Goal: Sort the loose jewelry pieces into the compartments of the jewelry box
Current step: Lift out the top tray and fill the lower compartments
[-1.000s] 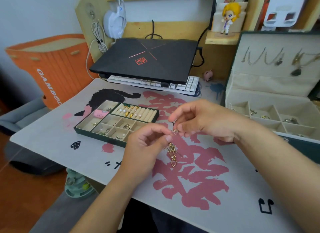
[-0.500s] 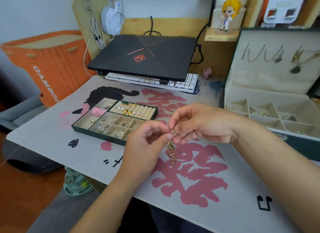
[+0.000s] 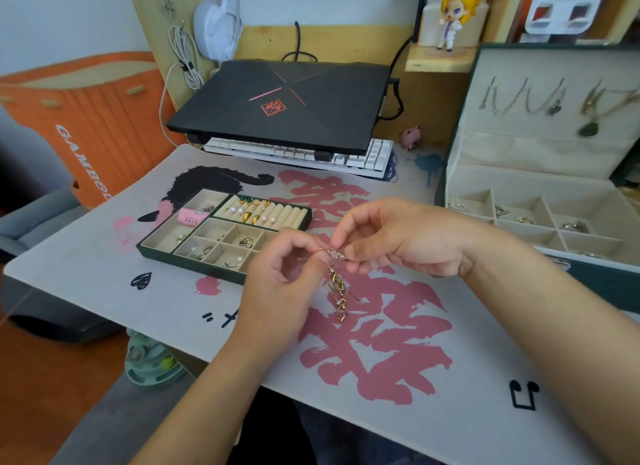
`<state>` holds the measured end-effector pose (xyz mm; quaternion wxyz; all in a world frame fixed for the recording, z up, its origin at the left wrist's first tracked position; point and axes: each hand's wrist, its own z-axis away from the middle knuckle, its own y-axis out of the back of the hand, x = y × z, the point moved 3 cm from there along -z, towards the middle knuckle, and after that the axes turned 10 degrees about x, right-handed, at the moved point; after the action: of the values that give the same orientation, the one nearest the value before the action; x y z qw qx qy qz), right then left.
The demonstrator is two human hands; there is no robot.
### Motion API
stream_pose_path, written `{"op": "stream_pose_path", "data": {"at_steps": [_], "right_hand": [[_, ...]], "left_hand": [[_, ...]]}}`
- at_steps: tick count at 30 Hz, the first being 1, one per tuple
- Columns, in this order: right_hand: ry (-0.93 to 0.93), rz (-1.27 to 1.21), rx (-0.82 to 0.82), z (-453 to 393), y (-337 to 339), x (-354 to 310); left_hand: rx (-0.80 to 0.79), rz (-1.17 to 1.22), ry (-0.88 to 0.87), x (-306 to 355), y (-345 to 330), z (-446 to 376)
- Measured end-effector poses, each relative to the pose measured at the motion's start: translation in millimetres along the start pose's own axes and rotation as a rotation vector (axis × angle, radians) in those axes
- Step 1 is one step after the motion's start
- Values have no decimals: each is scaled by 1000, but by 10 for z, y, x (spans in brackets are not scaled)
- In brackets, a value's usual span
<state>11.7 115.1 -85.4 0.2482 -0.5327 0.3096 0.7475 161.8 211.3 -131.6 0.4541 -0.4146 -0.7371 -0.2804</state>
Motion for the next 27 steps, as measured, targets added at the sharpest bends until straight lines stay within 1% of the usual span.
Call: {"op": "stream_pose_path", "data": {"at_steps": [2,3,5,6,8,10,12,14,16,18,20,22,25,27], "right_hand": [[36,70,70,-24,41,-2],[56,145,120,-35,70,2],[84,393,199,-38,108,21],[77,538,205,-39,104,45],[31,745,172,-40,39,116],[47,829,197,-82,-78,182],[96,844,305,-149,-180,242],[164,876,376,-193,-256,281],[196,907,362,-229,-273,313],[165,886,319,-241,-220,316],[129,849,299,-223,-128,287],[106,768,307,-182,-33,235],[63,575,305,-102,79,134],[57,509,307,-53,142,45]], "left_hand": [[86,59,6,-19,63,-15],[122,84,23,-38,93,-25],[182,138,76,-85,138,-45],[200,185,106,-99,150,-55],[201,274,131,-106,165,-60],[167,266,48,-89,175,-44],[113,212,-78,-67,165,-14],[76,179,-128,-62,146,-4],[57,250,-62,-72,135,-26],[48,379,62,-88,131,-49],[49,437,146,-89,126,-52],[54,416,169,-77,114,-43],[69,373,184,-55,95,-37],[78,353,207,-63,93,-43]]}}
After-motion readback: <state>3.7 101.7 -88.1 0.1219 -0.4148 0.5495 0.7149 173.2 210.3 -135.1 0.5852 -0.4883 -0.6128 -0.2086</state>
